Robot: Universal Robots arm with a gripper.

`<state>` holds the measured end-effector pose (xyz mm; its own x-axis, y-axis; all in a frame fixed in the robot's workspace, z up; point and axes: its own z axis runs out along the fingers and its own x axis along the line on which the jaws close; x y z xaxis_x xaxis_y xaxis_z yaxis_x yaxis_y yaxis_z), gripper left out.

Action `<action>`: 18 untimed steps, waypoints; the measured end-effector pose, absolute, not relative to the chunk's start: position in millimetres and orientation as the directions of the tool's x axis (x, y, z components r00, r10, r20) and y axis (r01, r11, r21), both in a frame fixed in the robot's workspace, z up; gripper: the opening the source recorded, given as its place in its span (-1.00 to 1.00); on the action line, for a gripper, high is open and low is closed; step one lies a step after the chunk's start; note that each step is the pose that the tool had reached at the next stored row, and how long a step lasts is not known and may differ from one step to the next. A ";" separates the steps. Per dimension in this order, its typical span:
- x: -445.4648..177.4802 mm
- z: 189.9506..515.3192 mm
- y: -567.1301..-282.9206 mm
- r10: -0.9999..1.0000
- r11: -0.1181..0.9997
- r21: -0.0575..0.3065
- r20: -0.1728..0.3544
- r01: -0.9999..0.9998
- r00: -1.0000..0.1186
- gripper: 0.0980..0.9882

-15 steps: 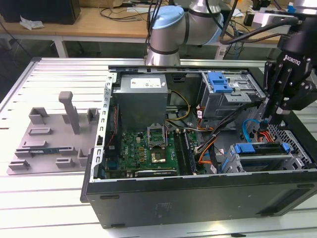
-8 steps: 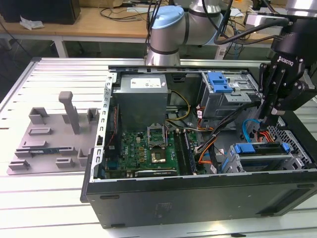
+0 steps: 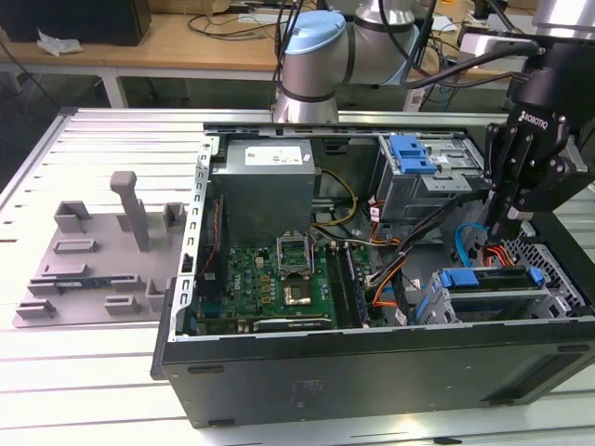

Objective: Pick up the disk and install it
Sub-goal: 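Insert the second disk wire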

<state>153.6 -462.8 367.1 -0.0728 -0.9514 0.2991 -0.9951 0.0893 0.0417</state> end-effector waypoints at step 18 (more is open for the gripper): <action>153.6 363.4 -461.8 -0.950 0.089 0.042 0.302 -0.995 -0.073 -0.86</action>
<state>153.6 -461.8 363.4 -0.0726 -0.9504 0.3023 -0.9951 0.0895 0.0424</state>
